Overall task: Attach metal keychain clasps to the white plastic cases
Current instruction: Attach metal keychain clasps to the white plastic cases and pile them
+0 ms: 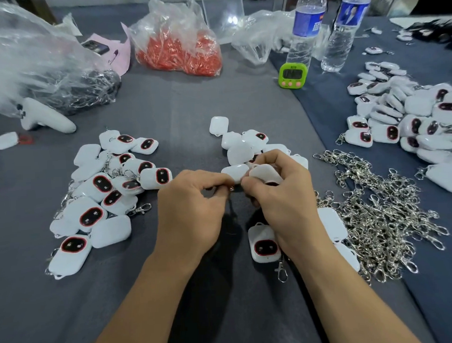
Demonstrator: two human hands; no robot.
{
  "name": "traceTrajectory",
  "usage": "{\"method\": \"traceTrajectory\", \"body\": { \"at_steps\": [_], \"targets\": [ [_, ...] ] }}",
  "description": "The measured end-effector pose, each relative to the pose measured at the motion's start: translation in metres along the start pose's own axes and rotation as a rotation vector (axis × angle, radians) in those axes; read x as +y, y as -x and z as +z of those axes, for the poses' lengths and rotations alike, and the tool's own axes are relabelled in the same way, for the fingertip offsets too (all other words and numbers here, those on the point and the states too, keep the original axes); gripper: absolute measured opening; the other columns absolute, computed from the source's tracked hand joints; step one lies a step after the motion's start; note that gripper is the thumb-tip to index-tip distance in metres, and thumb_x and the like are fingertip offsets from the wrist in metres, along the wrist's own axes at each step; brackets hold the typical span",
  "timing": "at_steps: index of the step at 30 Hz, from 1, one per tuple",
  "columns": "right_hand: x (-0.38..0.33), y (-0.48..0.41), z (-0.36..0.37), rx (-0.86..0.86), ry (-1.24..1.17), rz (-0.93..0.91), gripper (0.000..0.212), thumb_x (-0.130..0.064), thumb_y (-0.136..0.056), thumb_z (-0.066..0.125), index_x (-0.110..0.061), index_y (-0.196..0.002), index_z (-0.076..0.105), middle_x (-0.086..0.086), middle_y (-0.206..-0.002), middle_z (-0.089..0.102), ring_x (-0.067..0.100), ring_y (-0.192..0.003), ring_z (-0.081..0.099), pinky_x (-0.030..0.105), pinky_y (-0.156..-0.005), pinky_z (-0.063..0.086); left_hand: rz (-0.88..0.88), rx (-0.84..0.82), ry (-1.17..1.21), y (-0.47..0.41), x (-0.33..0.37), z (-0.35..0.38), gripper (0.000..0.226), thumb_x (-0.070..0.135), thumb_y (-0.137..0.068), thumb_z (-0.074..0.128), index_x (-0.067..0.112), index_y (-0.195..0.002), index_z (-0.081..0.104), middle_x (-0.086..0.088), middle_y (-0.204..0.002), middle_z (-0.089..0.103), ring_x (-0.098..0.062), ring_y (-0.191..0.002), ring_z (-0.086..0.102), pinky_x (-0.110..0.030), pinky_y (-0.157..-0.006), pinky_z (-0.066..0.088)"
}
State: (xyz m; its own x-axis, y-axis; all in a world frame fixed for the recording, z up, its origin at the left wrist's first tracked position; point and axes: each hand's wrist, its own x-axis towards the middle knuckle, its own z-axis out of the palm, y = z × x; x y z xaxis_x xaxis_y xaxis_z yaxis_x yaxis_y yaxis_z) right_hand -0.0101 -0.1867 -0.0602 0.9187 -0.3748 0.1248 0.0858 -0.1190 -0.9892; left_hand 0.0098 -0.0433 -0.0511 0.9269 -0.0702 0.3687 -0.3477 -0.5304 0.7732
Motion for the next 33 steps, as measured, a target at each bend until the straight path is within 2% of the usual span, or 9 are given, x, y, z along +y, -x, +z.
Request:
{"method": "traceTrajectory", "body": {
  "at_steps": [2,5,10,13,19,22,25,29,33],
  "targets": [
    [0.0,0.001,-0.001,-0.026,0.076,-0.009,0.019,-0.013,-0.075,0.074,-0.025,-0.083,0.061,-0.003,-0.077,0.072,0.022,-0.063,0.061,0.046,-0.062,0.056,0.045,-0.036,-0.026,0.002,0.001,0.001,0.031,0.006,-0.081,0.079,0.035,-0.092,0.08,0.027,-0.085,0.067,0.005,-0.092,0.063,-0.002,-0.08,0.043],
    [-0.003,0.003,0.0,-0.066,0.108,-0.025,0.021,-0.006,-0.076,0.072,-0.024,-0.081,0.063,0.0,-0.08,0.076,0.027,-0.073,0.072,0.053,-0.068,0.06,0.03,-0.037,0.011,0.005,0.001,0.003,0.035,0.003,-0.081,0.079,0.032,-0.101,0.079,0.03,-0.083,0.068,0.011,-0.087,0.066,-0.003,-0.08,0.046],
    [-0.004,0.003,0.002,-0.068,0.164,-0.042,0.023,-0.002,-0.076,0.076,-0.022,-0.078,0.064,-0.005,-0.074,0.074,0.016,-0.068,0.07,0.037,-0.065,0.058,0.06,0.038,0.027,0.005,0.0,0.003,0.03,0.005,-0.079,0.082,0.026,-0.1,0.079,0.025,-0.084,0.073,0.012,-0.084,0.068,-0.003,-0.078,0.046],
    [-0.005,0.003,0.004,-0.043,0.08,0.009,0.02,-0.005,-0.07,0.076,-0.02,-0.075,0.063,0.002,-0.069,0.071,0.018,-0.061,0.064,0.038,-0.06,0.054,0.033,0.066,0.071,0.004,0.002,0.003,0.024,0.013,-0.081,0.083,0.027,-0.099,0.079,0.026,-0.083,0.073,0.012,-0.084,0.068,-0.004,-0.076,0.048],
    [-0.005,-0.001,0.002,-0.025,-0.082,0.082,0.022,-0.007,-0.063,0.072,-0.025,-0.072,0.063,0.004,-0.067,0.068,0.016,-0.058,0.058,0.035,-0.056,0.05,-0.155,-0.044,0.212,-0.004,0.003,0.0,0.013,0.021,-0.08,0.083,0.032,-0.086,0.082,0.021,-0.075,0.075,-0.004,-0.071,0.072,-0.025,-0.07,0.058],
    [-0.004,0.001,0.002,-0.02,0.02,0.027,0.018,-0.01,-0.067,0.073,-0.022,-0.077,0.064,0.0,-0.074,0.074,0.016,-0.069,0.069,0.041,-0.068,0.06,-0.081,-0.019,0.091,-0.002,0.003,0.001,0.012,0.024,-0.079,0.082,0.035,-0.08,0.08,0.022,-0.069,0.071,-0.009,-0.067,0.066,-0.023,-0.062,0.052],
    [-0.003,0.001,0.001,0.0,0.081,-0.019,0.021,-0.003,-0.071,0.072,-0.023,-0.078,0.067,-0.002,-0.078,0.076,0.017,-0.077,0.074,0.045,-0.074,0.062,0.044,-0.013,-0.058,0.001,0.004,0.002,0.014,0.02,-0.079,0.082,0.033,-0.082,0.08,0.03,-0.072,0.064,-0.004,-0.082,0.062,-0.016,-0.071,0.046],
    [-0.004,0.0,-0.001,0.005,0.103,-0.038,0.021,-0.005,-0.073,0.072,-0.024,-0.078,0.067,-0.002,-0.079,0.075,0.018,-0.08,0.073,0.044,-0.076,0.061,-0.126,-0.12,0.124,-0.003,0.002,0.002,0.017,0.019,-0.083,0.079,0.036,-0.081,0.079,0.022,-0.072,0.072,0.004,-0.072,0.067,-0.007,-0.064,0.047],
    [-0.007,-0.001,-0.001,-0.002,0.081,-0.07,0.019,-0.006,-0.074,0.073,-0.024,-0.079,0.066,0.0,-0.079,0.074,0.022,-0.08,0.073,0.046,-0.076,0.061,-0.271,-0.201,0.32,-0.007,0.0,-0.001,0.022,0.009,-0.083,0.078,0.03,-0.077,0.08,0.01,-0.074,0.077,-0.007,-0.074,0.074,-0.018,-0.073,0.058]
  ]
}}
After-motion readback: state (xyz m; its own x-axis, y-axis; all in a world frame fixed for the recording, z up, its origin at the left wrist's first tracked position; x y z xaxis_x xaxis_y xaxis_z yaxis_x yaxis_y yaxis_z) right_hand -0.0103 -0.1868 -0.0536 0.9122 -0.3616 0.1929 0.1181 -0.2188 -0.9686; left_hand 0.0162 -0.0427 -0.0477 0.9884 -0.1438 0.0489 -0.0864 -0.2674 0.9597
